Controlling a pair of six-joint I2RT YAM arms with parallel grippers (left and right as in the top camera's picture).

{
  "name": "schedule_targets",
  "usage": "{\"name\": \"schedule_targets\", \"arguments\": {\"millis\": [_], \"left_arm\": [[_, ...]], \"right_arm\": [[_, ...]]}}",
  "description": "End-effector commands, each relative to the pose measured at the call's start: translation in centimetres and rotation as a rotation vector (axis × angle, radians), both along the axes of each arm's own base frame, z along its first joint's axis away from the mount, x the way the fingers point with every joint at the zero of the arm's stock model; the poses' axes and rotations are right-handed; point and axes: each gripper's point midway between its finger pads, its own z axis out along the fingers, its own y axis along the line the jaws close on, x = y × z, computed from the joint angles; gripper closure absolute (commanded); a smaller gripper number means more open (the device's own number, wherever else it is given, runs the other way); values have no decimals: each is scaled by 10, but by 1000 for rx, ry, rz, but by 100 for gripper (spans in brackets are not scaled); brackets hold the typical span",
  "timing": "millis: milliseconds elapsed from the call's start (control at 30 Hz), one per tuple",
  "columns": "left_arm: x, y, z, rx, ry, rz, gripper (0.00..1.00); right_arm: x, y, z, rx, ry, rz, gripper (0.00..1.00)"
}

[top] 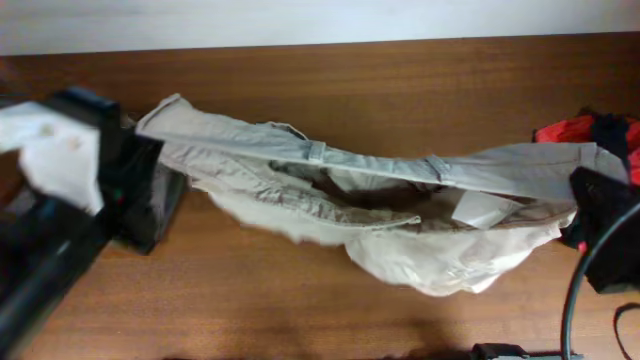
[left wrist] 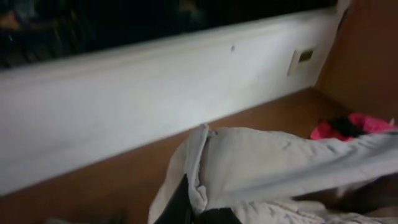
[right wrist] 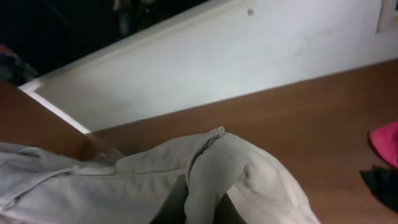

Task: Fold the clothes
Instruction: 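Stretch the shorts between both grippers and lay them flat on the table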

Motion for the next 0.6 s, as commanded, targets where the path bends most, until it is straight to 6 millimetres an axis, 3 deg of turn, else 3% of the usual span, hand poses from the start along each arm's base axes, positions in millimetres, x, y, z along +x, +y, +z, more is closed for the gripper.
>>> {"name": "schedule_targets", "arguments": {"millis": [0,233,367,467,567], "left_arm": [[-25,35,32,-20,-110,185,100],[-52,28,19,-20,-46,133,100],[-57,29,4,-13,16,135,100],[-51,33,-4,-1,46,161,100],[-32,40,-12,19,77,210,100]], "right_arm": [[-14,-28,13,-62,-64,-164,96],[-42,-25,18,-64,-87,-164,96],[-44,-25,18,-64,-94,-165,96],[-37,-26,12,-63,-62,-169,96],[-20,-31,0,-69,6,-185,96]]}}
